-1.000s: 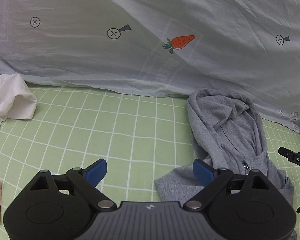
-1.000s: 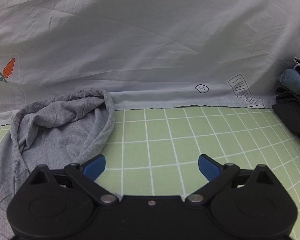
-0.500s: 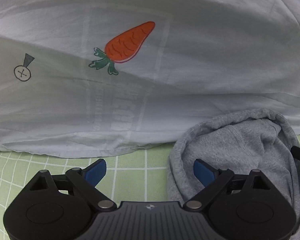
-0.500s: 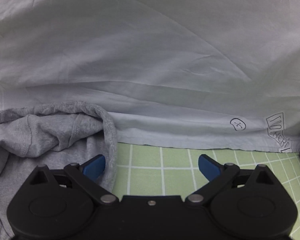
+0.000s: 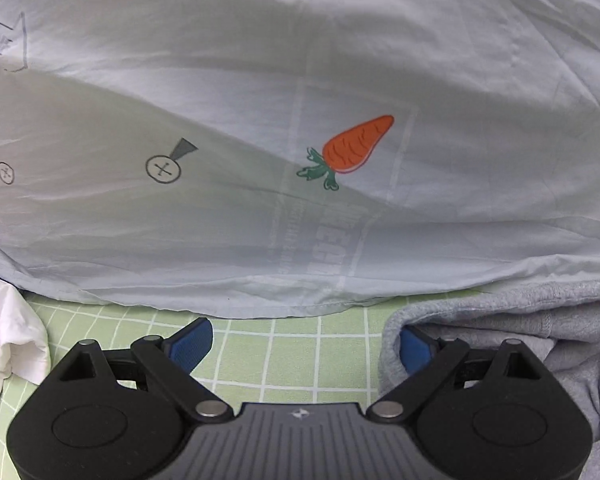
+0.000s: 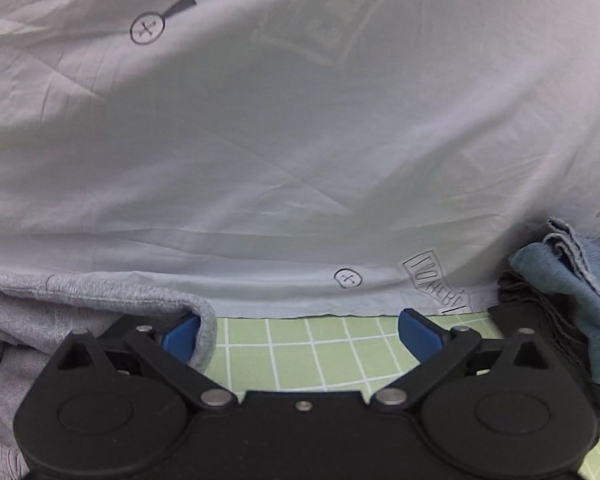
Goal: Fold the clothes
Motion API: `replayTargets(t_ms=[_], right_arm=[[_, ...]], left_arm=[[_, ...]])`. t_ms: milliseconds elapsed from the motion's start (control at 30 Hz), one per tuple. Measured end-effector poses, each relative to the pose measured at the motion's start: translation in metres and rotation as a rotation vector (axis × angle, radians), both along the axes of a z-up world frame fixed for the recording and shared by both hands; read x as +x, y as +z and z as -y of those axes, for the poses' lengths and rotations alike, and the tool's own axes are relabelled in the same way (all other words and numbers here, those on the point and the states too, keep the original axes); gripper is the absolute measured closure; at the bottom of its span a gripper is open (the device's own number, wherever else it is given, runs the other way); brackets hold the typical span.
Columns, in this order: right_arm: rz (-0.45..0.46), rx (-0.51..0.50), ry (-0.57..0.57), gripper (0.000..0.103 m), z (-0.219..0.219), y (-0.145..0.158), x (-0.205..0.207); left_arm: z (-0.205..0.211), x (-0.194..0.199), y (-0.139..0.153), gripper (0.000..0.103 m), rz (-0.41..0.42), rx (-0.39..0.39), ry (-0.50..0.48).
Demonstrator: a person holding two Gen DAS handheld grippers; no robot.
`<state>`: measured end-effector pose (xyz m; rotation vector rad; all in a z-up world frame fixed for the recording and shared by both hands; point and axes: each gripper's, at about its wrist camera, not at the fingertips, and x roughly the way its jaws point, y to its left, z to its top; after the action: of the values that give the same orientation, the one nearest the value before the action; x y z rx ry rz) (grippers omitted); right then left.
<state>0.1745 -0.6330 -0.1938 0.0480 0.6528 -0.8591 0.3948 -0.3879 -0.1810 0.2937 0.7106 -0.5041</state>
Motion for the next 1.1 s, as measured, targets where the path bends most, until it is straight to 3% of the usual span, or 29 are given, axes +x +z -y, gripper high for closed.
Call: replayTargets(t_ms=[167, 400, 700, 1100], right_arm=[[0.026, -0.114, 0.006, 0.001, -0.037, 0.035, -0.046], [0.108, -0.079, -0.008, 0.0, -0.075, 0.054, -0.112], [0.08, -0.054, -0.012, 0.0, -0.118, 0.032, -0.162], [-0.055, 0.04, -0.008, 0.0, -0.138, -0.019, -0.182]], left_arm=[[-0.035, -0.047, 0.042, 0.008, 0.045, -0.063, 0.007], [-0.093, -0.116, 0.06, 0.006, 0.07, -0.101, -0.006], [-0.139, -0.166, 0.038, 0.007, -0.002, -0.083, 0.017], [-0.145, -0.19, 0.0, 0.007, -0.127, 0.033, -0.041]])
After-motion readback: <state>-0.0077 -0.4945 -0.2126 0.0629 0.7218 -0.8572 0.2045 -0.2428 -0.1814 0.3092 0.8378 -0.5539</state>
